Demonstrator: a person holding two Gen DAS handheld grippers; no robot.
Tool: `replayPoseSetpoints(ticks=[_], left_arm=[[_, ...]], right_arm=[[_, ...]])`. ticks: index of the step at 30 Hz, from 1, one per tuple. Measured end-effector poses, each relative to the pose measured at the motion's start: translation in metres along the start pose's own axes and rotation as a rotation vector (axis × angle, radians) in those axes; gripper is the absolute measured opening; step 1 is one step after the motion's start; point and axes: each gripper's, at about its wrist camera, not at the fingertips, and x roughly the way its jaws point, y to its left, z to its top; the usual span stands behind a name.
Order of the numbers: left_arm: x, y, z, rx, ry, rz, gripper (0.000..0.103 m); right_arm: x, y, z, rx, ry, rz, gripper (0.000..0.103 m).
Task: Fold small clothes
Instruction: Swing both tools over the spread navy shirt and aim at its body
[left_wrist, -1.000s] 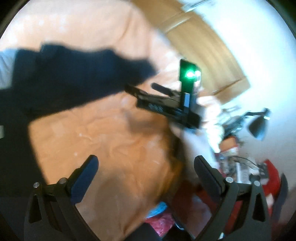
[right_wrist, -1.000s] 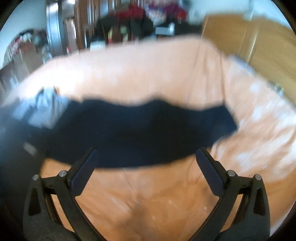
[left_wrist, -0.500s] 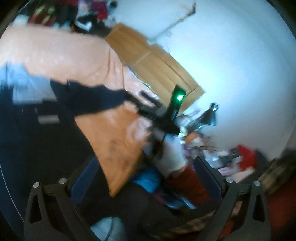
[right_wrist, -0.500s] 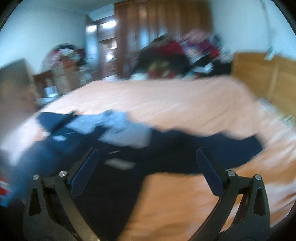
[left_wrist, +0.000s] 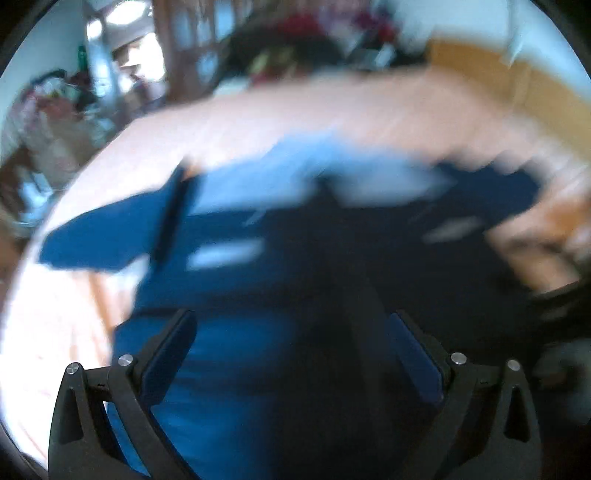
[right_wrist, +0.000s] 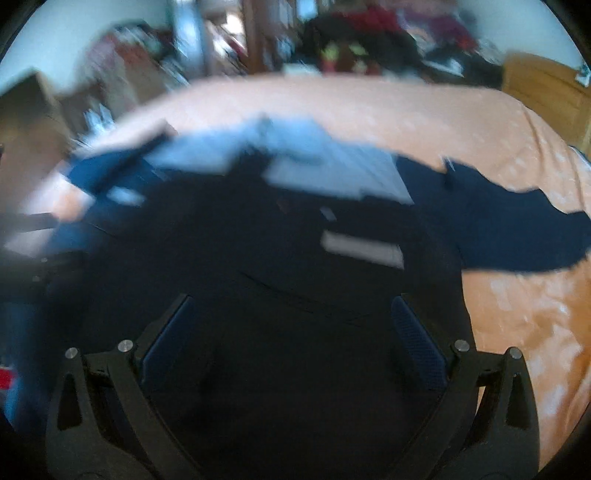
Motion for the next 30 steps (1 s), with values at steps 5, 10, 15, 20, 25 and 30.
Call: replayPoseSetpoints(ticks=[5, 10, 15, 20, 25, 30], left_arm=[[0.046, 0.004, -0.016, -0.060, 0.077, -0.002, 0.103], [0.043, -0.003, -0.021, -0.097, 0.026, -0.014, 0.103], [0.044, 0.002, -0.023, -0.125, 0.036, -0.014, 0.103], [0.044, 0.003, -0.025, -0.118, 0.026, -0.012, 0.103], [0.030, -0.002, -0.019, -0.083, 0.086, -0.011, 0.103], [-0.036, -0.008, -0.006, -0.120, 0.005, -0.031, 0.102]], right_arm=[[0.011, 0.002, -0.022, 0.070, 0.081, -0.043, 0.103], [0.011, -0.011, -0.025, 0.180, 0.093, -0.019, 0.103], [0.005, -0.009, -0.035, 0.238, 0.097, -0.022, 0.103], [0.013, -0.002, -0.034, 0.230, 0.105, -0.064, 0.103], [-0.003, 0.012, -0.022, 0.192, 0.141, -0.135, 0.103], [-0.057, 0.034, 0.009, 0.134, 0.034, -0.133, 0.103]])
